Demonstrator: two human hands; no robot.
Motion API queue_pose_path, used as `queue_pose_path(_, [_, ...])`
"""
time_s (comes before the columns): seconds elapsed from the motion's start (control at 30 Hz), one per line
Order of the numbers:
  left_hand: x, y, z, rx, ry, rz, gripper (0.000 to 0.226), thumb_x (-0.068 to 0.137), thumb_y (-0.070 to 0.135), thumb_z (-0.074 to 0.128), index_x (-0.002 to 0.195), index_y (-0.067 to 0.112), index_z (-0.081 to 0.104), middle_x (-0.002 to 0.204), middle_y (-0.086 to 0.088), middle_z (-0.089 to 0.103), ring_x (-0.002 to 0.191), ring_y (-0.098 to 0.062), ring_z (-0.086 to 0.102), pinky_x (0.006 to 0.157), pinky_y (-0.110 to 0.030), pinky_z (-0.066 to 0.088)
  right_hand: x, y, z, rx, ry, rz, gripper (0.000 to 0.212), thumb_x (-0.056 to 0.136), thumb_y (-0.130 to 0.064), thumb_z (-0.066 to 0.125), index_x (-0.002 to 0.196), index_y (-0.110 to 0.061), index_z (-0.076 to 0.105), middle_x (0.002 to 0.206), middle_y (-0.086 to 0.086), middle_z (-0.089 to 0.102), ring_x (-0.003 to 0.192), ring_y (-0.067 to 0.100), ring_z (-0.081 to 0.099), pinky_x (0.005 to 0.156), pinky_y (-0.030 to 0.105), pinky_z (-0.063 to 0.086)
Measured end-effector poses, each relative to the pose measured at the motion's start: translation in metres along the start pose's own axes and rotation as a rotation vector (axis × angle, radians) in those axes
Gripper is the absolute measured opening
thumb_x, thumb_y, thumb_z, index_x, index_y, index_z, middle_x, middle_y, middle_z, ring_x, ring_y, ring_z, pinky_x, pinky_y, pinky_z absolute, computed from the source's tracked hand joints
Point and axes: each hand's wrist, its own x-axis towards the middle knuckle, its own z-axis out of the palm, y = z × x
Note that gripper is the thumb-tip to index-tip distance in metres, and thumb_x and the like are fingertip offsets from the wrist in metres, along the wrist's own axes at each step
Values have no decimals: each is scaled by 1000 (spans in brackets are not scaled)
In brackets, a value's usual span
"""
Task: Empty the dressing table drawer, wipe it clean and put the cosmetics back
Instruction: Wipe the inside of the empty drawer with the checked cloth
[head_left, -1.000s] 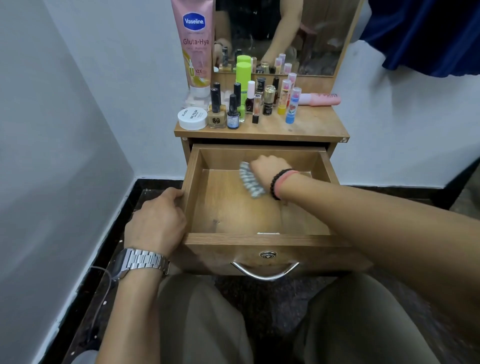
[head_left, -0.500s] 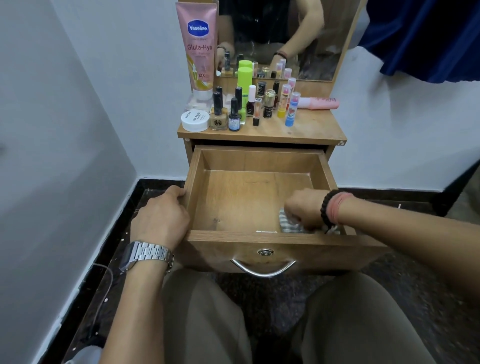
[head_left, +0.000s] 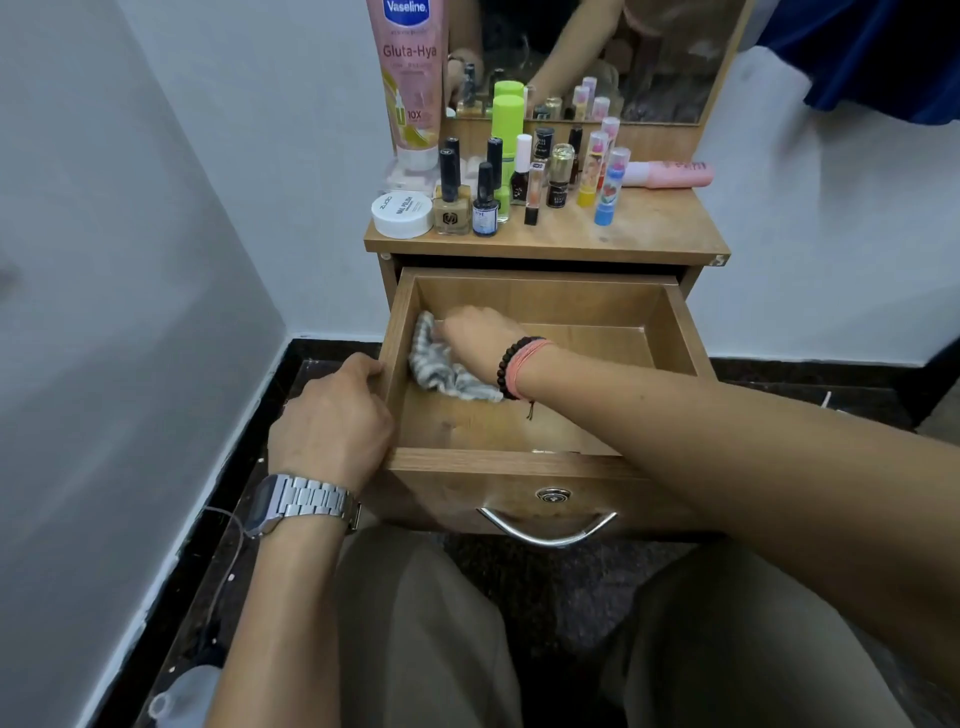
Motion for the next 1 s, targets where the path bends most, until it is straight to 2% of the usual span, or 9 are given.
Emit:
queue_pose_path(0.1, [-1,0,0,-1,6,9,41,93,21,37,130,34,50,114,-11,64,98,-38,58,72,-36,40,5,11,1,-99,-1,70,32,94,2,43,123,-1,55,121,17,55,113,35,54,80,39,44])
queue_pose_path(0.23, [-1,-1,-2,-7,1,8,41,92,21,38,130,34,50,113,-11,64,97,-38,58,71,-35,39,-9,13,-6,-221,-81,55,30,93,2,45,121,-2,55,123,14,54,114,34,53,84,45,48])
queue_pose_path(0.4, [-1,0,-3,-8,-7,-1,42,92,21,39,130,35,51,116,-13,63,99,-40,58,74,-38,40,-53,61,-23,-432,-209,172,11,94,-15,53,102,-18,61,111,3,66,102,26,64,74,32,45])
queue_pose_path(0.5, [-2,1,-3,-14,-19,-5,43,91,19,38,130,33,51,118,-14,63,101,-41,57,77,-39,42,-92,90,-28,-641,-370,224,16,89,-38,61,100,-27,54,109,-4,63,104,20,60,86,30,41])
queue_pose_path(0.6, [-2,1,-4,-21,-18,-5,41,92,20,39,128,32,52,118,-13,63,101,-40,58,78,-40,42,-109,97,-31,-713,-393,164,17,95,-37,49,104,-23,54,109,0,59,109,23,54,94,34,33])
queue_pose_path(0.7, [-3,2,-4,-20,-21,-5,40,92,21,40,128,32,52,117,-14,63,102,-40,57,79,-40,43,-106,83,-29,-527,-446,261,33,99,-45,40,101,-16,57,114,3,60,105,25,56,94,36,38])
queue_pose_path(0.8, [-2,2,-4,-11,-5,-7,41,91,20,40,128,31,52,116,-15,63,101,-41,57,78,-40,43,-105,70,-23,-236,-512,362,61,86,-71,44,87,-11,58,92,6,61,83,23,59,76,33,48])
queue_pose_path(0.9, [-3,3,-4,-3,-6,-10,41,92,19,38,129,31,52,115,-16,63,99,-41,57,77,-39,42,-107,54,-15,-198,-322,234,46,85,-51,64,103,-9,57,95,6,65,79,24,60,66,31,48])
queue_pose_path(1.0, [-2,2,-3,1,3,-3,41,93,19,37,129,31,52,115,-16,63,98,-41,57,75,-38,41,-87,44,-7,87,-114,230,26,93,-28,53,110,-9,53,102,12,65,86,30,62,66,32,44])
